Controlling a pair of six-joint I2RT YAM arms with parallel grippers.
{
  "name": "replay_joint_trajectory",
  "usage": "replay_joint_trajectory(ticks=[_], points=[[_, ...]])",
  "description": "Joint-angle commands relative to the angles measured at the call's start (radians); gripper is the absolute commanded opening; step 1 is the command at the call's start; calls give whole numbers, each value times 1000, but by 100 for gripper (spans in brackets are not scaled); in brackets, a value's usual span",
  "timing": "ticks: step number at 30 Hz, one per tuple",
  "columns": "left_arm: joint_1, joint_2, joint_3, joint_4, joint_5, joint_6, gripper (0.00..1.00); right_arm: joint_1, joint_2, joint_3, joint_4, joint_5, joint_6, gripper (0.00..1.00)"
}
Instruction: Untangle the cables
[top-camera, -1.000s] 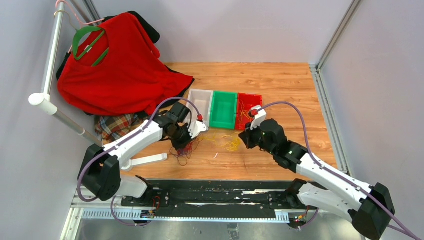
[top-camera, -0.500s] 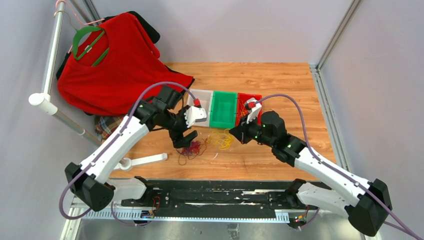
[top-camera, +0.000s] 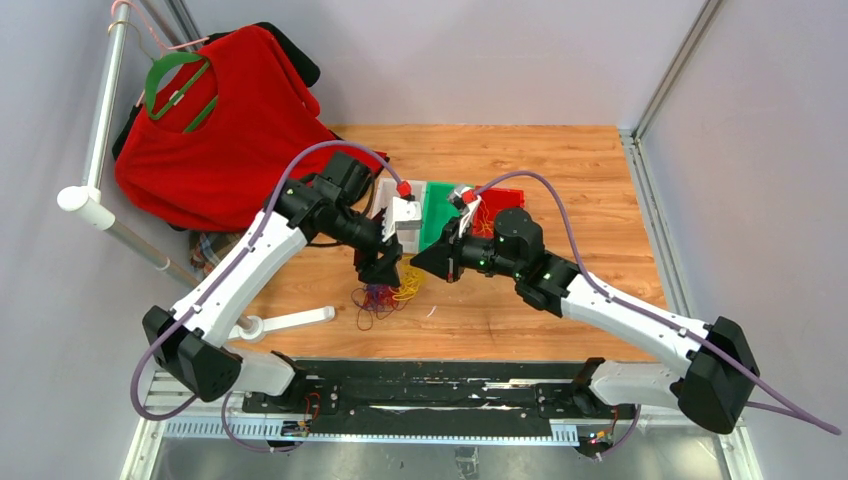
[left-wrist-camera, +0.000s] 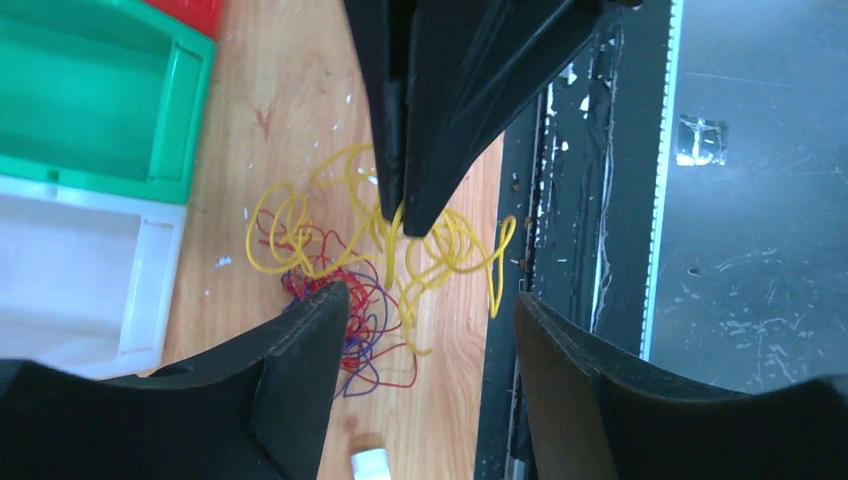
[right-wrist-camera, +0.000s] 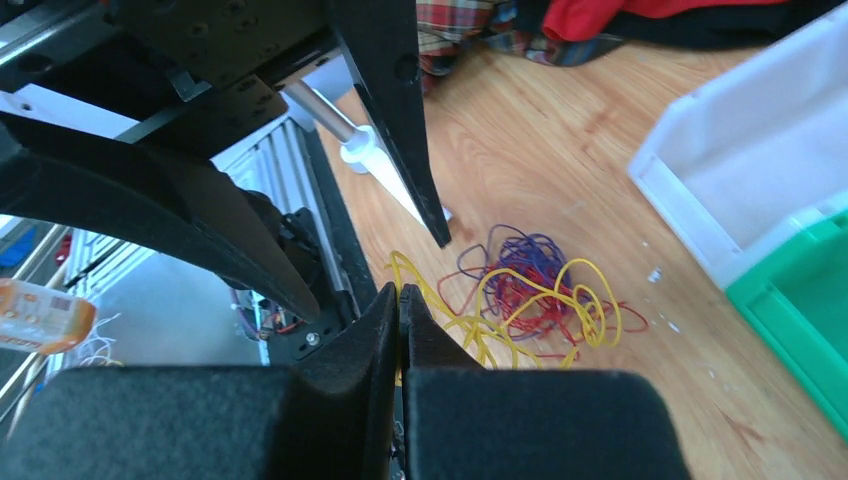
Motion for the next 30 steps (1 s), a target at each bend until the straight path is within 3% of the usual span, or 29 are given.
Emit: replay_joint_trajectory(ticks=[1,7,14,16,19,24,27,30], points=[[-6,-48,4,-17,111,65,63,26,23,40,105,-91,45,1],[-6,-105,-49,-17,177,113,49,32,50,47,134,-108,55,1],[-5,-86,-53,-16,147,91,22,36,55,44,172,-106,74,1],[-5,-76,-54,17,129,33,19,39,57,46,172,-102,74,1],[-6,-91,-83,74,118,-39,27,41,51,40,171,-95,72,1],[-5,-153,-150,121,127,-54,64,44,32,35,150,-77,60,1],[-6,-167,-167,147,109,-88,72,46,22,34,140,-72,54,1],[-5,-187,-203,273,70,-214,70,51,27,35,141,-72,54,1]])
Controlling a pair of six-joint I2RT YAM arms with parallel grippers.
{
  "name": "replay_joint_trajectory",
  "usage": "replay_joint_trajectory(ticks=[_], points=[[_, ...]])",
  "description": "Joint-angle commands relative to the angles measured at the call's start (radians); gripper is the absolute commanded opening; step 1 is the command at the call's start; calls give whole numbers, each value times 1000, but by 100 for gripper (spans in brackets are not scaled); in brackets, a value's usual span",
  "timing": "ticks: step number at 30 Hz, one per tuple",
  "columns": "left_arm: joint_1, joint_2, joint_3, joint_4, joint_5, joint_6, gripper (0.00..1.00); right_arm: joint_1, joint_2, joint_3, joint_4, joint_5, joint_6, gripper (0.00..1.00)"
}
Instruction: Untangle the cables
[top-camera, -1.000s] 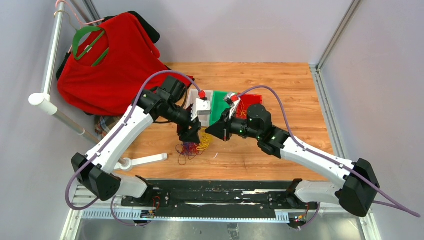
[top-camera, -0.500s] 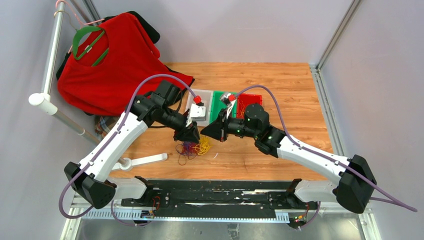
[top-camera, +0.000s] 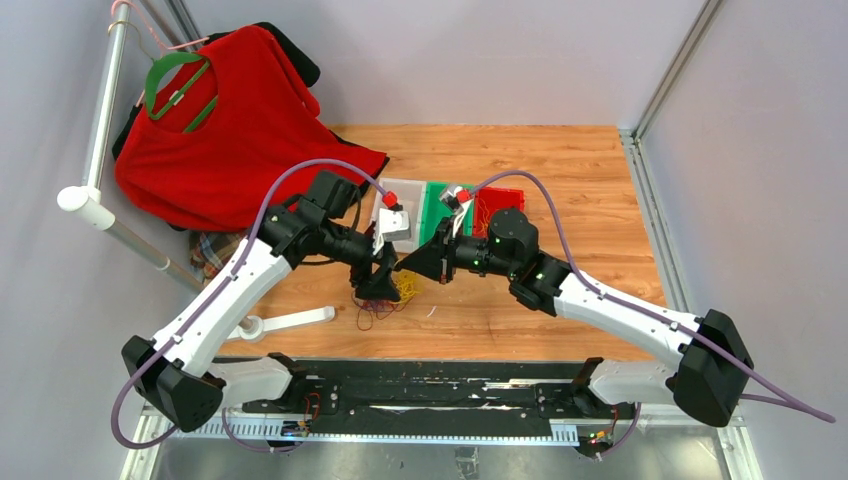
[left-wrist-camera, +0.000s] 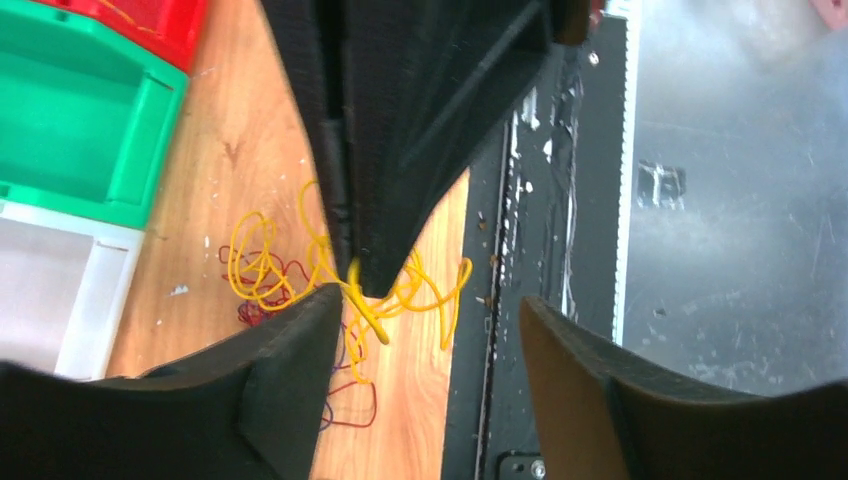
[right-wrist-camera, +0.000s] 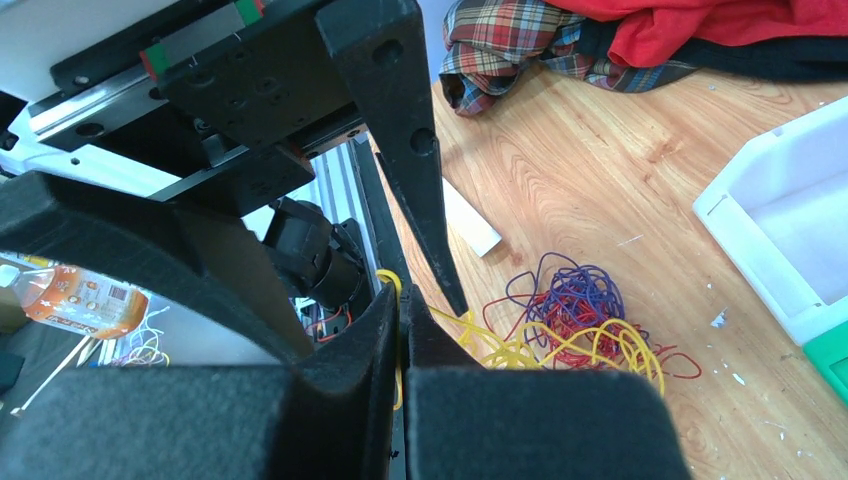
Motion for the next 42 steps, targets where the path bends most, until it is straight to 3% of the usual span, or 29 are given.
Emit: replay_joint_trajectory(ticks=[1,6,13,19,24,27,42], points=[[-5,-45,-46,194,-48,-169,65,22,-20,22,9,7,-7,1],[-5,-68,-84,308,-148,-267,30,28,-29,15,5,17,-8,1],[-5,-92,-76,281,-230,-231,1,27,-50,17,-35,73,-37,1],[-5,-101,-50,261,-225,-267,1,40,-61,30,-100,196,-77,2],[-5,-99,-27,235,-212,-315,1,101,-62,54,-171,375,-151,31],[-5,-101,-21,229,-189,-343,1,133,-62,56,-172,462,-180,37],[-5,-85,32,184,-123,-371,1,211,21,52,-8,800,-173,40]])
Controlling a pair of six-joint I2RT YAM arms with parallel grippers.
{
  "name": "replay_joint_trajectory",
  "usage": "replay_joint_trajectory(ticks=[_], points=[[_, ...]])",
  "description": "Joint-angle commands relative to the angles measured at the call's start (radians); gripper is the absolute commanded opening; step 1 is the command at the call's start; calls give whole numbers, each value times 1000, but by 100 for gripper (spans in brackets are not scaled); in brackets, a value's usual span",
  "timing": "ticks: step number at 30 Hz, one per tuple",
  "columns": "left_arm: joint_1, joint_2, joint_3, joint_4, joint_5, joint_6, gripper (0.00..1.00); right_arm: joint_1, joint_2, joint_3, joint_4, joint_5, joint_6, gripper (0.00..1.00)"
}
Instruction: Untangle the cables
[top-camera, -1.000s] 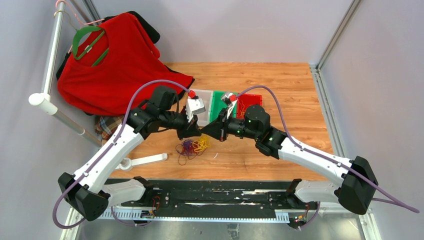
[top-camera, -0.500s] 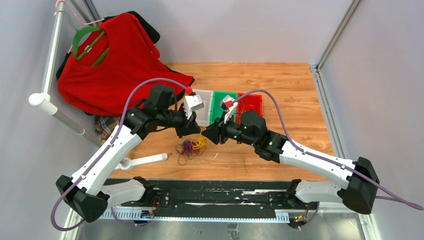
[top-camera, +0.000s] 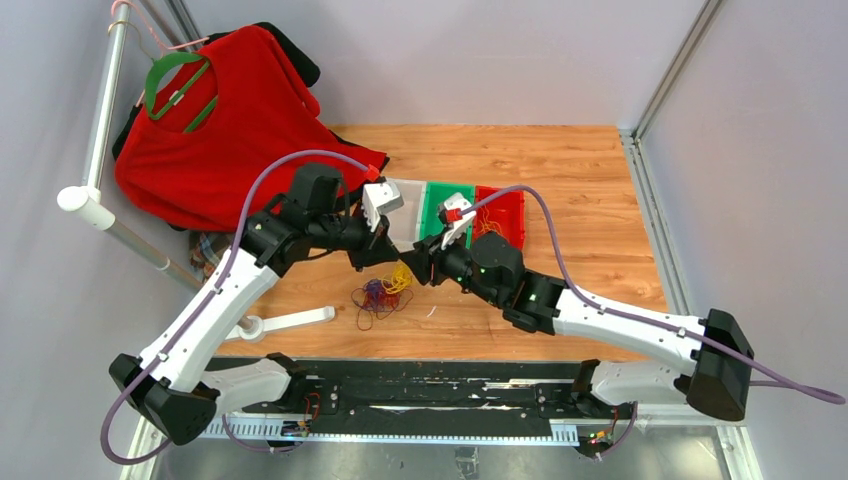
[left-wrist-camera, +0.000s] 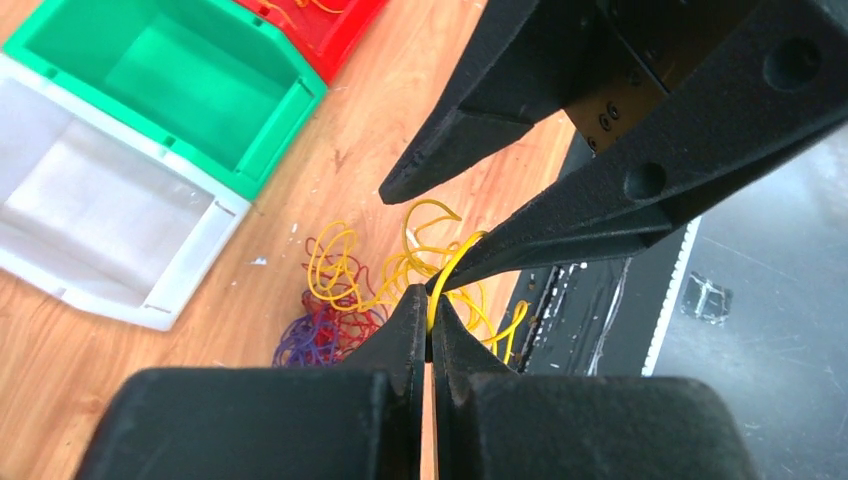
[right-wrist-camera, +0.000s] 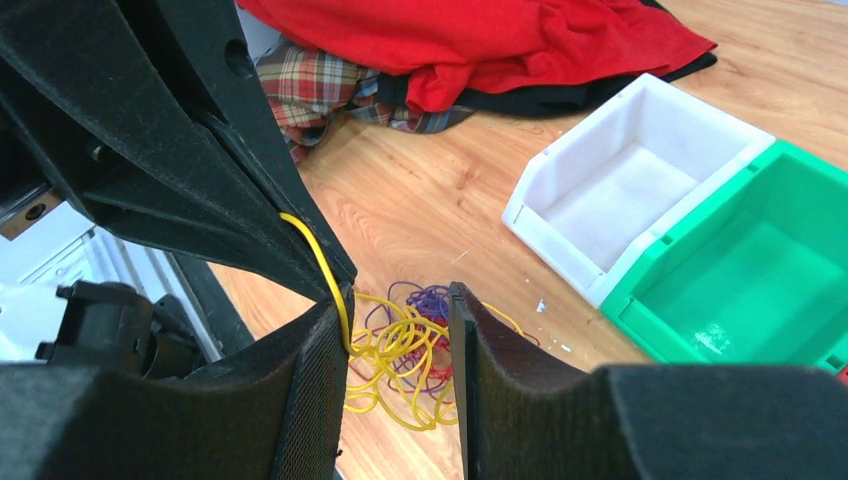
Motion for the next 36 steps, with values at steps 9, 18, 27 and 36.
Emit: replay_joint_trajectory(ticks=[9,18,27,36], points=[[-9,46,151,-52,115,-57,1,11,195,30,148,223,90,39],[-9,24,198,-73,133,-74,1,-6,175,-51,168,334,96,40],[-9,1,195,-76,124,-73,1,-15,120,-76,169,312,84,43],[-9,36,382,-80,99,-77,1,-14,229,-73,187,224,140,48]])
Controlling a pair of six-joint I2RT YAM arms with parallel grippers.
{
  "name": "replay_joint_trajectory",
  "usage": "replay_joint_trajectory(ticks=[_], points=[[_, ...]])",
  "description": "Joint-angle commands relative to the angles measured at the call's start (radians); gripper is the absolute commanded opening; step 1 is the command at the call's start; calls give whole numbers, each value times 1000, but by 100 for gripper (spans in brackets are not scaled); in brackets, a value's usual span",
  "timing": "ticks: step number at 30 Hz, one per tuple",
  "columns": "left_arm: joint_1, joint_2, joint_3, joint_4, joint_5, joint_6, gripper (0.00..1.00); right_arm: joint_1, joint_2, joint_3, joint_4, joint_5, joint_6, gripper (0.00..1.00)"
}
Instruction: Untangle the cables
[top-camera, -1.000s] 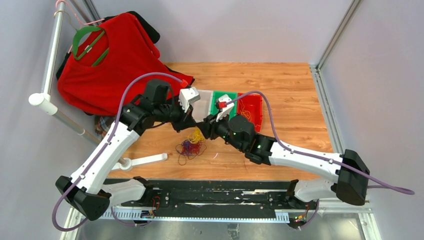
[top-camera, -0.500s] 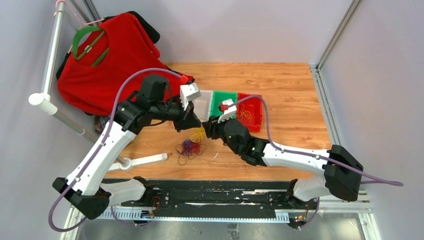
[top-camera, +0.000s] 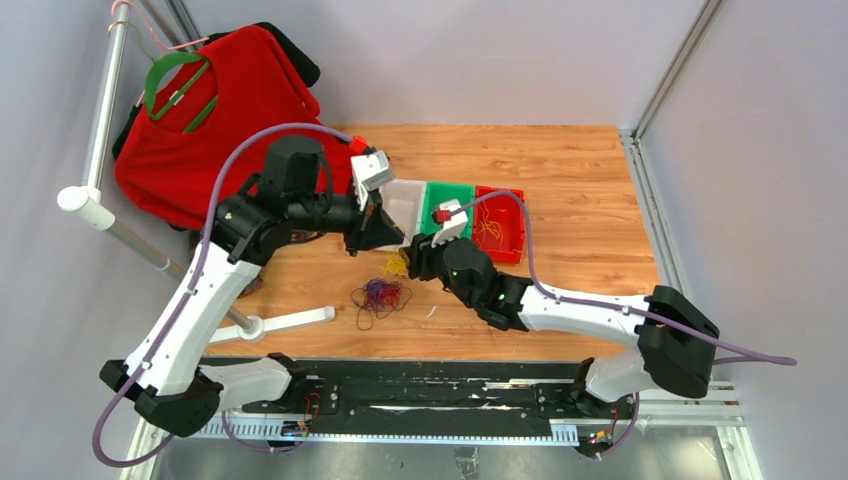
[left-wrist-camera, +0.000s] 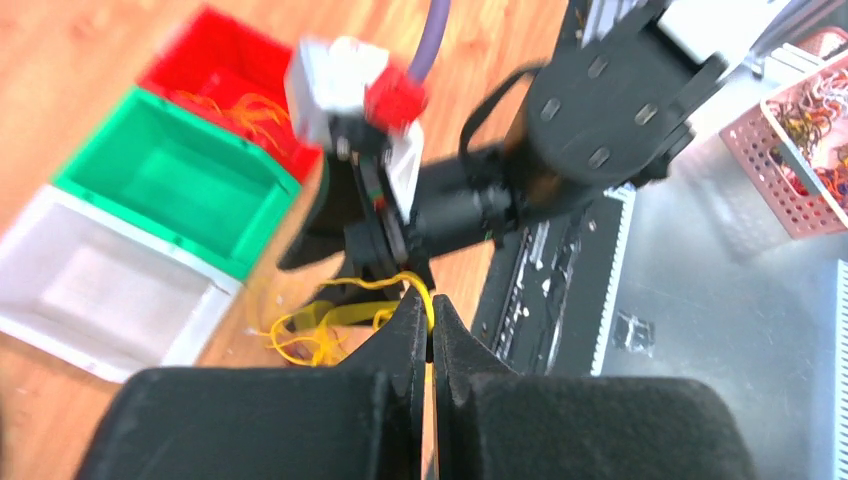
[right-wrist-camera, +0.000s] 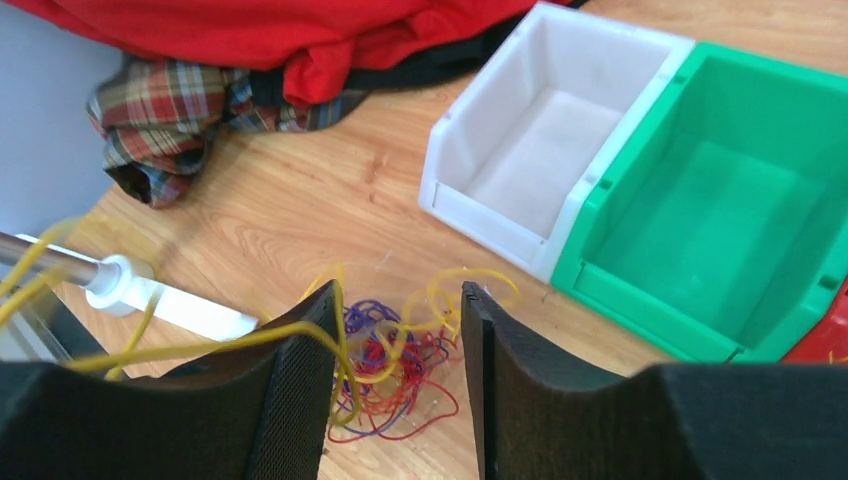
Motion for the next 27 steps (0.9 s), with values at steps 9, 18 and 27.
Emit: replay_joint_trajectory(ticks=[9,18,27], points=[[-2,11,402,13,-181,110,0,-11,-57,-194,14,87,49,50],[-1,35,575,12,-248,144,0,-14,-69,-235,15,73,61,48],[-2,-28,433,1,-210,170,0,-8,-307,-51,-128,-118,-143,64]])
